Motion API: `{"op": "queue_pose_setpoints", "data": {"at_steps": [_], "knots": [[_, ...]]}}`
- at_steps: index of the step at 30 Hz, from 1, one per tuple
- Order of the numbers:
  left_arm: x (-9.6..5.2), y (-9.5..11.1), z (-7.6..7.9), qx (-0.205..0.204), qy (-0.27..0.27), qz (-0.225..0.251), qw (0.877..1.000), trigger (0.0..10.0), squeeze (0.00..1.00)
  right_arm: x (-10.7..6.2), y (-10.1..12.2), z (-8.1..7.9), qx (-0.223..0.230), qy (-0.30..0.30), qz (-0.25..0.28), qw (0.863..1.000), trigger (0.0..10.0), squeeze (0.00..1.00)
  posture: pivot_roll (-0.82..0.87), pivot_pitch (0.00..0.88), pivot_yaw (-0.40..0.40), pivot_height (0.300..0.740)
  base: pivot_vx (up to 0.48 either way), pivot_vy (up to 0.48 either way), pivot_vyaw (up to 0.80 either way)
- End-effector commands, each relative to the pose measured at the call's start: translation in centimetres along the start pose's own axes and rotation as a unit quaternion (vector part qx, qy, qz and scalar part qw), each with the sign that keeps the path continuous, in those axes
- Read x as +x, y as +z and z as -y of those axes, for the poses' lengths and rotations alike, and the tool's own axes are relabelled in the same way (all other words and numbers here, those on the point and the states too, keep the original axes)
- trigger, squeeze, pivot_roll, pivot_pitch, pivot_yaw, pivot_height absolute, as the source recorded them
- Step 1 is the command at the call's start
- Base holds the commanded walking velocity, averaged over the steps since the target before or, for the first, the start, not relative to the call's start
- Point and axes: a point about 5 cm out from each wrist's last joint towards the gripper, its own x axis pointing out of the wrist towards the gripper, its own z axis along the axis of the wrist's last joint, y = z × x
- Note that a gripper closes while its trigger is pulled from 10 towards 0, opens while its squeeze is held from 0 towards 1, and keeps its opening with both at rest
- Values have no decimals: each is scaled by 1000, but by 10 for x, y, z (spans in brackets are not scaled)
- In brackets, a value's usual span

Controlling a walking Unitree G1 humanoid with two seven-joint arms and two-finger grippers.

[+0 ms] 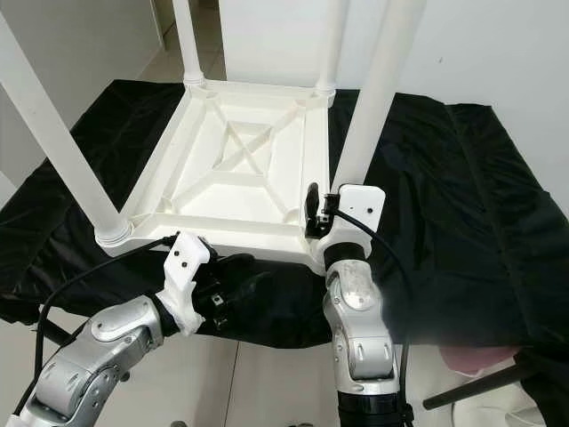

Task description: Building children table

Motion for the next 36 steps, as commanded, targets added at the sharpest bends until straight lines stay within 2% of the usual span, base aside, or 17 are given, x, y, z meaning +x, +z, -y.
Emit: {"op": "queue_pose_setpoints", "data": {"at_steps": [1, 3, 6, 9, 10, 12, 13, 18, 21, 22, 25, 27, 30, 31, 33, 35, 36], "knots": [[0, 1, -1, 2, 21, -4, 1000, 10000, 0, 2, 0, -2, 18, -4, -7, 1000, 10000, 0, -21, 99, -10, 740, 0, 0, 0], [0, 1, -1, 2, 21, -4, 1000, 10000, 0, 2, 0, -2, 25, -5, -10, 1000, 10000, 0, -21, 99, -9, 740, 0, 0, 0], [2, 2, 1, 2, 16, -3, 1000, 10000, 0, 6, -4, -1, 127, -29, -37, 991, 10000, 0, -21, 101, -8, 740, 0, 0, 0], [2, 2, 1, 2, 13, -4, 1000, 10000, 0, 6, -5, -1, 153, -33, -45, 987, 10000, 0, -20, 102, -6, 740, 0, 0, 0], [2, 2, 2, 2, 10, -5, 1000, 10000, 0, 7, -7, -1, 191, -36, -52, 980, 10000, 0, -22, 103, -5, 740, 0, 0, 0], [2, 1, 3, 2, 7, -7, 1000, 10000, 0, 8, -9, 0, 208, -39, -58, 976, 10000, 0, -22, 104, -3, 740, 0, 0, 0], [2, 1, 3, 2, 4, -9, 1000, 10000, 0, 10, -14, 2, 251, -43, -70, 964, 10000, 0, -25, 105, 0, 740, 0, 0, 0], [3, 1, 3, 1, 4, -8, 1000, 10000, 0, 12, -22, 6, 275, -45, -86, 956, 10000, 0, -29, 105, 2, 740, 0, 0, 0], [6, 1, 3, 0, 3, -6, 1000, 10000, 0, 15, -33, 8, 310, -38, -106, 944, 10000, 0, -31, 103, 5, 740, 0, 0, 0], [7, 1, 4, 1, 2, -5, 1000, 10000, 0, 15, -40, 9, 355, -41, -121, 926, 10000, 0, -31, 103, 5, 740, 0, 0, 0], [7, 2, 4, 1, 1, -4, 1000, 10000, 0, 14, -45, 10, 385, -46, -129, 913, 10000, 0, -31, 102, 2, 740, 0, 0, 0], [8, 2, 4, 2, 3, -3, 1000, 10000, 0, 11, -57, 14, 456, -61, -147, 876, 10000, 0, -29, 102, 0, 740, 0, 0, 0], [9, 2, 4, 1, 3, -2, 1000, 10000, 0, 10, -61, 16, 478, -64, -150, 863, 10000, 0, -29, 102, 0, 740, 0, 0, 0], [10, 1, 5, -1, 3, -1, 1000, 10000, 0, 7, -71, 19, 530, -67, -161, 830, 10000, 0, -32, 103, -2, 740, 0, 0, 0], [10, 1, 5, -1, 3, -1, 1000, 10000, 0, 7, -71, 19, 530, -67, -161, 830, 10000, 0, -32, 103, -2, 740, 0, 0, 0], [11, 1, 6, -3, 2, -1, 1000, 10000, 0, 4, -79, 21, 560, -60, -165, 810, 10000, 0, -32, 103, -2, 740, 0, 0, 0], [12, 1, 6, -4, 2, -1, 1000, 10000, 0, 1, -84, 20, 594, -51, -167, 785, 10000, 0, -33, 104, -2, 740, 0, 0, 0]]}}
